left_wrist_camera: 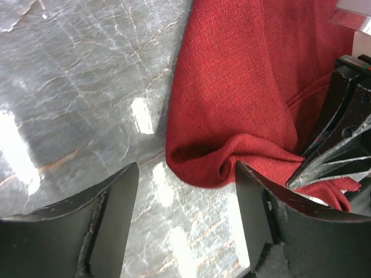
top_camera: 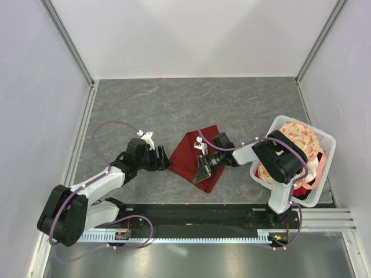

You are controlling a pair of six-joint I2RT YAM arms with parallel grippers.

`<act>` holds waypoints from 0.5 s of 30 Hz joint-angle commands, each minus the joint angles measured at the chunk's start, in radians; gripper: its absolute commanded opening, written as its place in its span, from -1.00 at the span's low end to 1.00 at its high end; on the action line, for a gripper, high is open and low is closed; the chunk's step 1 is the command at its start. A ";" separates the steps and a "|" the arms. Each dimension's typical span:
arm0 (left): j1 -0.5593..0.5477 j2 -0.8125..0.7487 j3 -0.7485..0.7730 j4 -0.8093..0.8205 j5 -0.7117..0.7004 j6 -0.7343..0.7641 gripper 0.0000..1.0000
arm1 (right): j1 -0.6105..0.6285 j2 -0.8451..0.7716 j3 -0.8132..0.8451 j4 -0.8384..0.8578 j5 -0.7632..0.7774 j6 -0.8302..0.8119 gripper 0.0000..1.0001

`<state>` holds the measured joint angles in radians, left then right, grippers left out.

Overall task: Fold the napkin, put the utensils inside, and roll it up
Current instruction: Roll the napkin with the utensil

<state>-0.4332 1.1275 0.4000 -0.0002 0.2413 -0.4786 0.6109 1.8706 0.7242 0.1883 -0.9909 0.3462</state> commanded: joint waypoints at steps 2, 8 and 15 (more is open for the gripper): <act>0.001 0.077 -0.001 0.138 0.023 -0.014 0.40 | -0.008 0.038 -0.025 -0.004 0.052 -0.029 -1.00; 0.001 0.150 -0.001 0.193 0.019 -0.012 0.29 | -0.010 0.038 -0.020 -0.018 0.051 -0.030 -1.00; 0.002 0.218 0.010 0.238 0.035 -0.006 0.20 | -0.010 0.041 -0.016 -0.032 0.057 -0.038 -1.00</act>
<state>-0.4332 1.3060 0.3992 0.1947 0.2691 -0.4789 0.6060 1.8793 0.7242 0.1947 -1.0050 0.3531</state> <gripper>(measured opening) 0.608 0.020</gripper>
